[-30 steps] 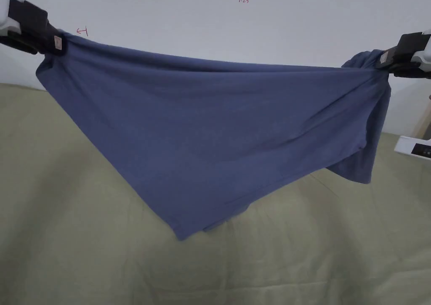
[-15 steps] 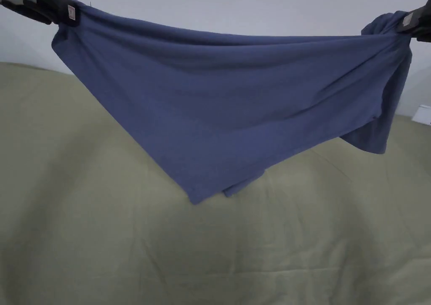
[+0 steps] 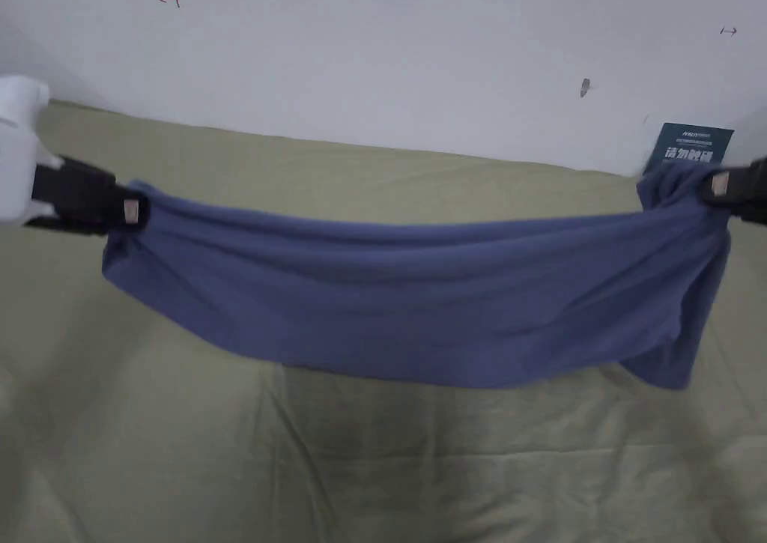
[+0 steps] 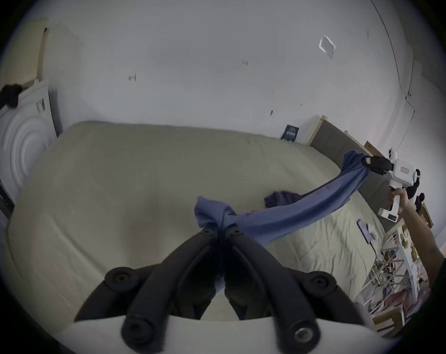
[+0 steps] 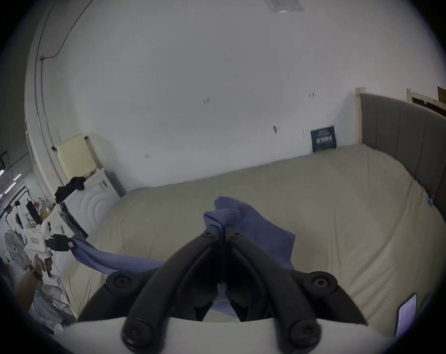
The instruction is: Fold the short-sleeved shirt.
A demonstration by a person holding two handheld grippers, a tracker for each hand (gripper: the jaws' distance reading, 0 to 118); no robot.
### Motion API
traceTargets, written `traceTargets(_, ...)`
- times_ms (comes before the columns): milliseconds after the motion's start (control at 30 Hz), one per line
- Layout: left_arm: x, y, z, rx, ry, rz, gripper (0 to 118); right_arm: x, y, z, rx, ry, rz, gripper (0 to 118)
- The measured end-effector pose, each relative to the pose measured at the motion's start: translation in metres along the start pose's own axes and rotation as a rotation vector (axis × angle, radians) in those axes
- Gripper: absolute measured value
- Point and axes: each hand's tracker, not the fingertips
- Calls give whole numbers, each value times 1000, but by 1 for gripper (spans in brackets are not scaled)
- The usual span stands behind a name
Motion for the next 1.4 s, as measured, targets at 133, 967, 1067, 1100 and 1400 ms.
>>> traceTargets(133,3,-55,6,-47,-10,-13,3,13,-52,12,-59,-6,-77,5)
traceTargets(967,19,-270,43,-282,-90,306,7,41,-254,140,-234,-248,-447,5)
traceTargets(1067,24,-275,49,-292,-46,304,46,43,-258,146,-231,-243,-476,13)
traceTargets(1100,27,-274,53,-296,-17,295,74,41,-257,148,-229,-234,-486,34)
traceTargets(1400,114,-202,121,-14,243,-20,99,-33,-201,195,-44,-304,-154,102)
